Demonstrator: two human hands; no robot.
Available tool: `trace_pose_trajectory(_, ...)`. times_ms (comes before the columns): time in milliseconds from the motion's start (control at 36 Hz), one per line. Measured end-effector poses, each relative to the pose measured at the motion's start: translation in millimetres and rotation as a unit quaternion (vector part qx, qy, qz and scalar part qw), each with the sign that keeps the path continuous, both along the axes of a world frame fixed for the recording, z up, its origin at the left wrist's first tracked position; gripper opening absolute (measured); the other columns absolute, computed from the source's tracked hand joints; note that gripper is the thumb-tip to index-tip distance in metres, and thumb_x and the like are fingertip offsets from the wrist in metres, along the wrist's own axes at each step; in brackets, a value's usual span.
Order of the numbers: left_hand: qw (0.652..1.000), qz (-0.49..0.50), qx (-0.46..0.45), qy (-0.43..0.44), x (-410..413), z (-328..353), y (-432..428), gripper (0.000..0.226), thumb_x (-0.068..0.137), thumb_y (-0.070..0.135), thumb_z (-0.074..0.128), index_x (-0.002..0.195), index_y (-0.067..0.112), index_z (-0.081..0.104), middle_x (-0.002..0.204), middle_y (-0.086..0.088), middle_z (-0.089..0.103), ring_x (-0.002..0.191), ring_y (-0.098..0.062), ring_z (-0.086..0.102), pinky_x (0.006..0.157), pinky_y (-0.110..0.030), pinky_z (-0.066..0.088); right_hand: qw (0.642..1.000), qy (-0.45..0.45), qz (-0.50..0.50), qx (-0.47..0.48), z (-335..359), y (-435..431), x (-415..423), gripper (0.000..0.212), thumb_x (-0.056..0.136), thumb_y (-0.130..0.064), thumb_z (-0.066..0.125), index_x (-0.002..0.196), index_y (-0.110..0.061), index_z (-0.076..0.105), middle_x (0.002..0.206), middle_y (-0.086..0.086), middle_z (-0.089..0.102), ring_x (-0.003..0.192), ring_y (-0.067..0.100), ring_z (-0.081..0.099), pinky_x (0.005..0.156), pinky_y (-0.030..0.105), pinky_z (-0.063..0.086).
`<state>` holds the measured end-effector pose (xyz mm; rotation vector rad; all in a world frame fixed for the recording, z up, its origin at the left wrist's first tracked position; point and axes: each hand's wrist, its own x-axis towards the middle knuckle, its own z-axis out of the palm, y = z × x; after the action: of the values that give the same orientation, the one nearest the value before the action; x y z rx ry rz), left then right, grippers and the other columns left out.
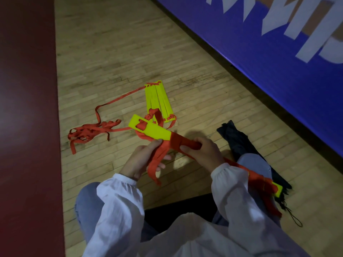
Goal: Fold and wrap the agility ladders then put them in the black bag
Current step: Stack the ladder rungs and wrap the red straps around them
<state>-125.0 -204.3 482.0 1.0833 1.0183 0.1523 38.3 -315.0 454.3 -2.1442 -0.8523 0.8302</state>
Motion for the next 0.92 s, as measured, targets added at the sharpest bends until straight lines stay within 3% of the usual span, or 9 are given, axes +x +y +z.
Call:
trace_pose_trajectory(167, 1.000, 0.019, 0.023, -0.007, 1.1, 0.2, -0.8, 0.042, 0.097, 0.035, 0.047, 0.103, -0.003, 0.064, 0.088, -0.021, 0.073, 0.044, -0.019, 0.060, 0.038, -0.021, 0.046, 1.000, -0.016, -0.015, 0.007, -1.8, 0.8, 1.5, 0.040, 0.072, -0.050, 0.077, 0.092, -0.017, 0.065, 0.086, -0.001, 0.067, 0.087, 0.020, 0.064, 0.081, 0.039, 0.051)
trace_pose_trajectory(389, 0.998, 0.040, 0.047, 0.029, 8.4, 2.7, -2.6, 0.038, 0.094, 0.036, 0.055, 0.090, 0.001, 0.067, 0.084, -0.019, 0.073, 0.040, -0.017, 0.057, 0.036, -0.020, 0.043, 0.999, -0.045, -0.017, -0.007, 4.1, 1.8, -1.5, 0.042, 0.068, -0.048, 0.081, 0.077, -0.021, 0.050, 0.074, -0.007, 0.054, 0.079, 0.017, 0.055, 0.069, 0.031, 0.042)
trace_pose_trajectory(528, 0.995, 0.046, 0.073, 0.047, 10.1, 5.7, -4.3, 0.046, 0.091, 0.044, 0.056, 0.083, 0.000, 0.069, 0.081, -0.019, 0.073, 0.039, -0.016, 0.055, 0.036, -0.019, 0.043, 0.999, -0.042, -0.005, -0.008, 2.5, 3.5, -4.0, 0.040, 0.065, -0.045, 0.084, 0.072, -0.022, 0.053, 0.074, -0.006, 0.059, 0.075, 0.016, 0.058, 0.070, 0.032, 0.046)
trace_pose_trajectory(639, 0.993, 0.061, 0.080, 0.062, 12.2, 7.5, -6.3, 0.049, 0.089, 0.047, 0.059, 0.080, 0.000, 0.070, 0.077, -0.018, 0.073, 0.036, -0.014, 0.053, 0.035, -0.018, 0.041, 0.999, -0.041, 0.010, 0.005, -0.3, 3.8, -3.7, 0.041, 0.064, -0.041, 0.086, 0.064, -0.026, 0.047, 0.069, -0.011, 0.055, 0.068, 0.010, 0.054, 0.062, 0.028, 0.040)
trace_pose_trajectory(806, 0.990, 0.083, 0.082, 0.074, 14.0, 8.7, -7.5, 0.042, 0.091, 0.038, 0.058, 0.074, 0.001, 0.067, 0.066, -0.013, 0.072, 0.032, -0.014, 0.050, 0.033, -0.017, 0.038, 0.997, -0.054, 0.041, 0.029, -2.4, 2.4, -4.9, 0.045, 0.068, -0.034, 0.086, 0.061, -0.028, 0.042, 0.064, -0.013, 0.051, 0.066, 0.011, 0.050, 0.061, 0.028, 0.037)
trace_pose_trajectory(917, 0.989, 0.082, 0.094, 0.077, 13.4, 9.3, -7.8, 0.038, 0.092, 0.034, 0.057, 0.073, 0.002, 0.067, 0.071, -0.016, 0.073, 0.033, -0.015, 0.049, 0.034, -0.017, 0.037, 0.996, -0.036, 0.074, 0.023, -2.5, 2.0, -3.0, 0.041, 0.070, -0.037, 0.084, 0.066, -0.029, 0.044, 0.069, -0.011, 0.053, 0.067, 0.009, 0.051, 0.062, 0.029, 0.039)
